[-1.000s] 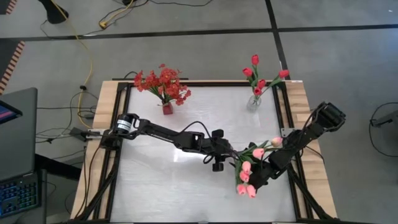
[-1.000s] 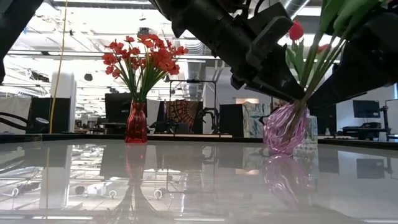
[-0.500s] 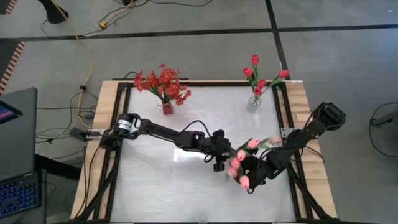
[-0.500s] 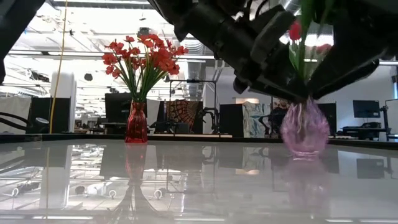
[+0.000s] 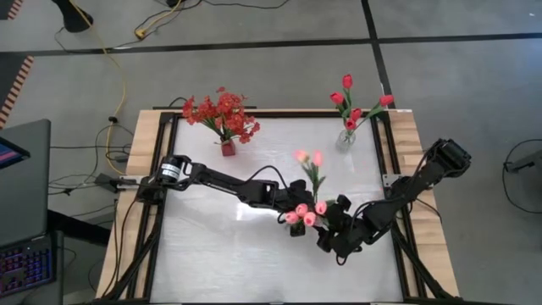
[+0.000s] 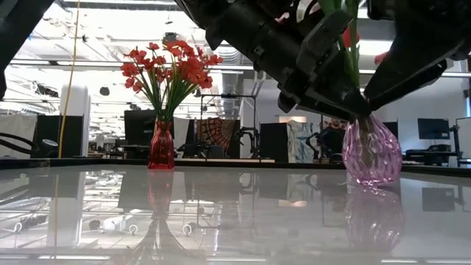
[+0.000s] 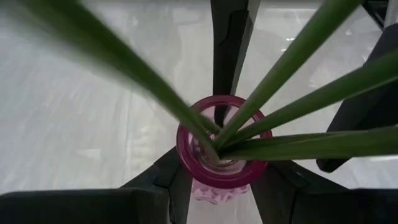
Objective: Sort flowers into vase by color
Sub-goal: Adjust the pink tulips in the purple flower vase
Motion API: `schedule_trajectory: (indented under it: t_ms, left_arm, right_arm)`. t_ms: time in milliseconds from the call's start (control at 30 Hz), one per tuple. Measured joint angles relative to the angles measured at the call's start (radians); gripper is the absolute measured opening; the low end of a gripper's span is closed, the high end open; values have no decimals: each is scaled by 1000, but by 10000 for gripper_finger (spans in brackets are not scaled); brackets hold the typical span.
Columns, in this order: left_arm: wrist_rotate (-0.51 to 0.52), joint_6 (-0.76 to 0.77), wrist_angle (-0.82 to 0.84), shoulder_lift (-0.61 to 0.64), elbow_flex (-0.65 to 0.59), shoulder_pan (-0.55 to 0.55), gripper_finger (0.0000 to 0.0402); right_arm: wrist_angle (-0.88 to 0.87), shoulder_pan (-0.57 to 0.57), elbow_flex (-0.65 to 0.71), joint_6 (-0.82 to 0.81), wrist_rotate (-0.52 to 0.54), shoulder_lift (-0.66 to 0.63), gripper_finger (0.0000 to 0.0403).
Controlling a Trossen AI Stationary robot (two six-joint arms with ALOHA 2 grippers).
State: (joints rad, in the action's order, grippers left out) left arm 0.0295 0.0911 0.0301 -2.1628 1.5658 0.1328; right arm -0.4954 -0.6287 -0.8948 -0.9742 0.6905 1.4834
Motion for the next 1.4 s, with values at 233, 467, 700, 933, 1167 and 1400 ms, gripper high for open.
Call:
schedule_trajectory:
  t_ms: [233, 467, 700, 933, 1167, 1400]
  left_arm:
    - [0, 0, -5, 0, 0, 1, 127]
    - [4, 0, 2, 1, 7, 1, 127]
    - [1, 0, 5, 2, 8, 1, 127]
    - [-7, -1, 33, 10, 9, 2, 127]
    - [0, -1, 82, 32, 10, 3, 127]
    - [9, -1, 94, 35, 10, 5, 127]
  right_arm:
    - [-26, -65, 26, -90, 67, -1, 276]
    - [-29, -122, 78, -196, 111, -1, 276]
    - [-31, -137, 80, -196, 110, 9, 276]
    - [51, -144, 101, -195, 123, 69, 276]
    - [114, -139, 101, -154, 159, 164, 276]
    - [193, -121, 101, -99, 175, 227, 276]
